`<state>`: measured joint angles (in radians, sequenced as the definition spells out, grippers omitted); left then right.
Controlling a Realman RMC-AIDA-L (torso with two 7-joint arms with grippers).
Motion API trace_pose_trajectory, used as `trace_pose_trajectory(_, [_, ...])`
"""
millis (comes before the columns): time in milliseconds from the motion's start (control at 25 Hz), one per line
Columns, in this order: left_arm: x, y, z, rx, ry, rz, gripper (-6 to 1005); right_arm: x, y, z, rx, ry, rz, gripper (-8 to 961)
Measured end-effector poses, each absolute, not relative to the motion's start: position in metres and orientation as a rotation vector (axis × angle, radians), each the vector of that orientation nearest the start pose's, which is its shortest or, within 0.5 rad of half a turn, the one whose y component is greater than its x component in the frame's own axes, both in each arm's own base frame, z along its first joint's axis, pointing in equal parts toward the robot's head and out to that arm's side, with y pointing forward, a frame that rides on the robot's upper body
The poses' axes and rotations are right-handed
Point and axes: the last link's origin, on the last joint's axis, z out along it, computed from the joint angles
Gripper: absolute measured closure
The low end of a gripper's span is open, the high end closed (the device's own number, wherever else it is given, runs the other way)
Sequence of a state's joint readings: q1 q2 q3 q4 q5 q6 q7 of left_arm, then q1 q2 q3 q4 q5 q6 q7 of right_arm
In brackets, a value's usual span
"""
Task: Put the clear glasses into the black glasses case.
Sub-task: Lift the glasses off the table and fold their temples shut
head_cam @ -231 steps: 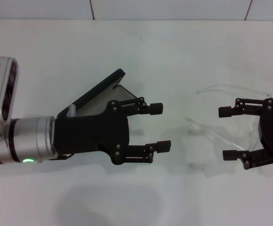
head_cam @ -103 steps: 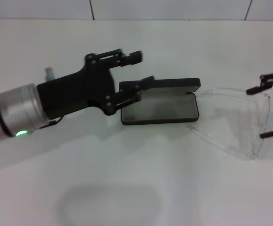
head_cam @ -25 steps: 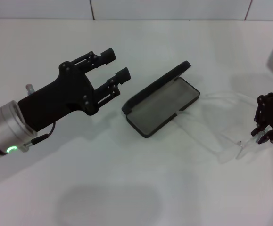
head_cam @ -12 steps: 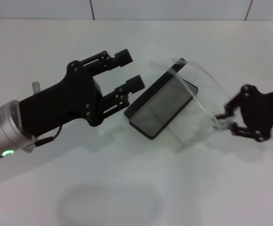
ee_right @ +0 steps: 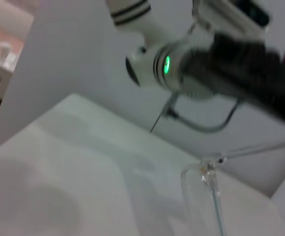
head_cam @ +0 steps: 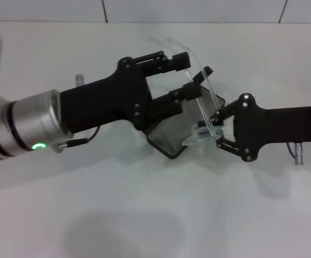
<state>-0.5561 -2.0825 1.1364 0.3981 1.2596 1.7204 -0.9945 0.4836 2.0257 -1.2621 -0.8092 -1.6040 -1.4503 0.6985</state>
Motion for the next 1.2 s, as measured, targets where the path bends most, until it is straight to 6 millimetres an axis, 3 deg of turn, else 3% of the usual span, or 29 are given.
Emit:
trace_pose_trajectory(800, [-0.197,0.314,-0.049,-2.796,-0.346,-1.182,455,0.196,0.32,-0.026,-2.63,-0.76,0.718,832])
trace_pose_trajectory(1200, [-0.205,0.32,-0.034,-2.709,-0.344,-1.189,455,0.207,0.301,-0.023,-2.645,-0.84,0.751,831])
